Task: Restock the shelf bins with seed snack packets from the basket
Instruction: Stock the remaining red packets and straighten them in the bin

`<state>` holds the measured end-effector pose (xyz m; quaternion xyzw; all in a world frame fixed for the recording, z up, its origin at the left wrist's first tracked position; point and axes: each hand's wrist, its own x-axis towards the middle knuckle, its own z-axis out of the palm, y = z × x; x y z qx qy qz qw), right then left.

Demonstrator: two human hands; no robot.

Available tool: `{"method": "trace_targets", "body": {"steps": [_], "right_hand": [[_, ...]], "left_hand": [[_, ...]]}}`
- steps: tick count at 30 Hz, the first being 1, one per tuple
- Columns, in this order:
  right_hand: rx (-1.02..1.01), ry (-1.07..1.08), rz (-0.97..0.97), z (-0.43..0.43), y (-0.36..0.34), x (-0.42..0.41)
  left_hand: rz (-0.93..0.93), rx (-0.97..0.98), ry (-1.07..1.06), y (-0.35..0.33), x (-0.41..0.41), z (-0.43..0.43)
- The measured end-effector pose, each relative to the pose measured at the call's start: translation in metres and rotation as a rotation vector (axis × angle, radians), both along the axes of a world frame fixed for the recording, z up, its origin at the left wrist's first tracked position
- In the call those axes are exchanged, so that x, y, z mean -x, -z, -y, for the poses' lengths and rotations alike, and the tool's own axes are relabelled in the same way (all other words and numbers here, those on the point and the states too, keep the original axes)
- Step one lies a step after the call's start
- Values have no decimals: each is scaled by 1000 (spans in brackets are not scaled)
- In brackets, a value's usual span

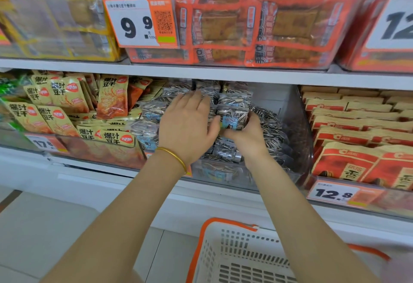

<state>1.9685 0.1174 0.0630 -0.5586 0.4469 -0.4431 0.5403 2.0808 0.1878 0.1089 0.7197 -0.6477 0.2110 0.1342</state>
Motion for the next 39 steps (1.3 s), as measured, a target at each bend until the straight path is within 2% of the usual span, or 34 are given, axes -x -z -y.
{"method": "trace_targets", "body": {"steps": [3, 7, 12, 18, 25, 32, 35, 39], "right_hand": [[-41, 6, 81, -4, -4, 7], [-256, 102, 292, 7, -12, 13], [-359, -12, 302, 19, -17, -1], [-363, -3, 280, 26, -6, -12], [-407, 17, 289, 29, 0, -9], [-370, -21, 248, 20, -9, 1], [-254, -65, 181, 17, -9, 14], [-19, -148, -53, 11, 4, 11]], "left_hand": [[81, -19, 34, 3, 16, 1], [136, -58, -56, 8, 22, 1], [153, -157, -103, 14, 18, 2], [173, -162, -123, 17, 20, 1], [112, -176, -96, 12, 21, 0], [72, -209, -107, 7, 25, 0], [47, -192, -100, -3, 24, 2], [84, -251, -81, -20, 15, 17]]}}
